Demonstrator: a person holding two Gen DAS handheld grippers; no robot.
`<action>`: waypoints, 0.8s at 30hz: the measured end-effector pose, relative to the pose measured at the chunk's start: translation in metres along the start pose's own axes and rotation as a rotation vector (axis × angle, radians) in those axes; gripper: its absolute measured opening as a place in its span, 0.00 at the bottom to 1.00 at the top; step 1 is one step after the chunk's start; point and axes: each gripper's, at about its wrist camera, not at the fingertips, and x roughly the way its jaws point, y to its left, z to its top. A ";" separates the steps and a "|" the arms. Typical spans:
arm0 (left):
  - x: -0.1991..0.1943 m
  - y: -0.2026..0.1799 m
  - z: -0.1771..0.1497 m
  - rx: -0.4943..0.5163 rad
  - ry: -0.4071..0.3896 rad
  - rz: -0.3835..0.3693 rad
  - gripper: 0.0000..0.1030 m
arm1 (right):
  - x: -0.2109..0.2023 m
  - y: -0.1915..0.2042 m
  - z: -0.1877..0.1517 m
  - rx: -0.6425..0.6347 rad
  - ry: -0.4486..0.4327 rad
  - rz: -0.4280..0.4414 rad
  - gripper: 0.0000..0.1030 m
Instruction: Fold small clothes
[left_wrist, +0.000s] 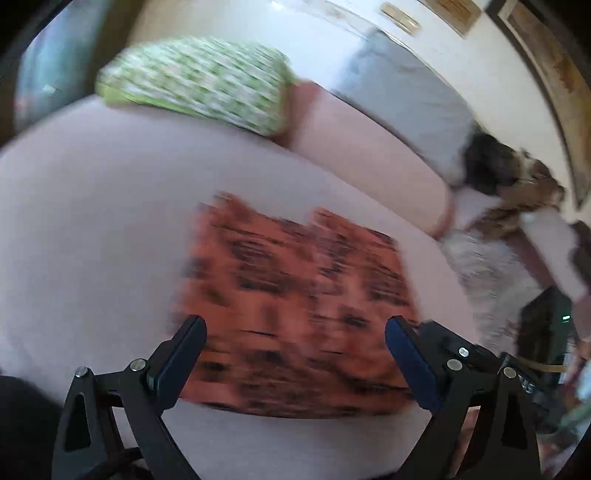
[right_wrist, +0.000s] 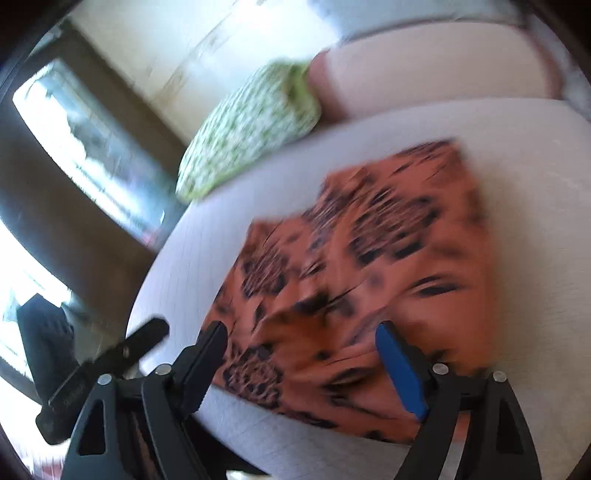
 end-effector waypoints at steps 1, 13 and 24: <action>0.007 -0.009 0.000 0.005 0.021 -0.029 0.94 | -0.011 -0.011 0.000 0.039 -0.024 0.003 0.83; 0.091 -0.011 0.008 -0.194 0.301 -0.083 0.08 | -0.069 -0.084 -0.027 0.231 -0.102 0.025 0.83; 0.060 0.008 -0.035 -0.028 0.197 0.129 0.09 | -0.054 -0.066 0.000 0.183 -0.088 0.000 0.83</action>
